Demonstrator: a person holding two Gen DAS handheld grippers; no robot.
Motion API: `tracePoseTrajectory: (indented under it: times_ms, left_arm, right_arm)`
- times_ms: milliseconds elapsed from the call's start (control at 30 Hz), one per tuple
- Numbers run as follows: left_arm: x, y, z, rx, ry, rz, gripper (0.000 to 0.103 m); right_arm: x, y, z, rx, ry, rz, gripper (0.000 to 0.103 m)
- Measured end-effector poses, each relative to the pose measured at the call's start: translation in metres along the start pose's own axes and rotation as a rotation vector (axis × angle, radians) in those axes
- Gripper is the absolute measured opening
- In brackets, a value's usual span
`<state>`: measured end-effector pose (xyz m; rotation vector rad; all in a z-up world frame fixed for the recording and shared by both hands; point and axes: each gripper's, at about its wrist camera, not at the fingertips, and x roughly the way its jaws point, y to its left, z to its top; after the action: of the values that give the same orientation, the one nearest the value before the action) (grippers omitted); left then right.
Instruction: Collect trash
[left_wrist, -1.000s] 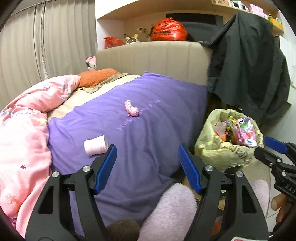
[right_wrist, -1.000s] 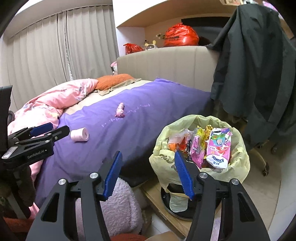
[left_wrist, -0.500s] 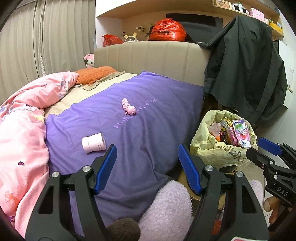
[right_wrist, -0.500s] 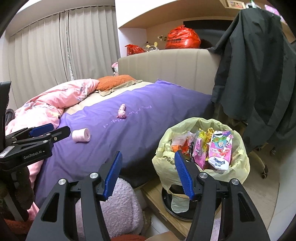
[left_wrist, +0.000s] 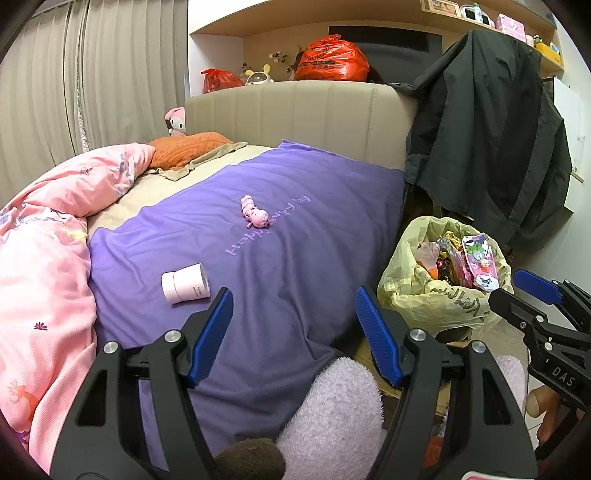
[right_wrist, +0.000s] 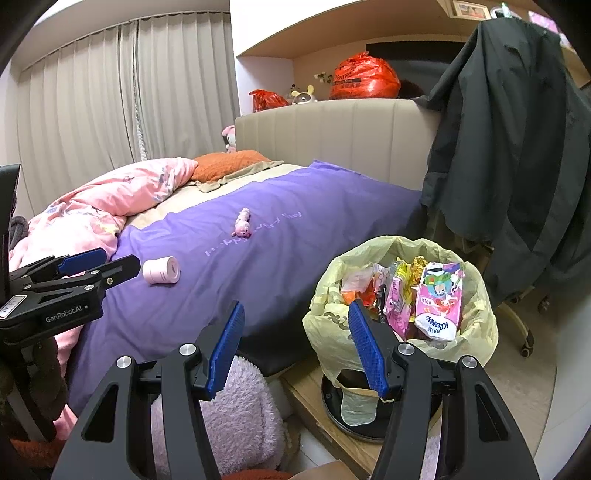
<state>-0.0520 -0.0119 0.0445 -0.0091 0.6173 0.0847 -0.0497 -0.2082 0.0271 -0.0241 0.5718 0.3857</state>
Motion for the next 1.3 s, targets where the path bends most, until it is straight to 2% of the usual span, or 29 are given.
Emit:
tracePoseTrajectory:
  times_ms: [1300]
  left_arm:
    - [0.0011,-0.0026,-0.0009,0.006,0.001,-0.007,0.066]
  right_arm:
    - [-0.0029,0.0017,-0.0004,0.004,-0.007,-0.011,0.055]
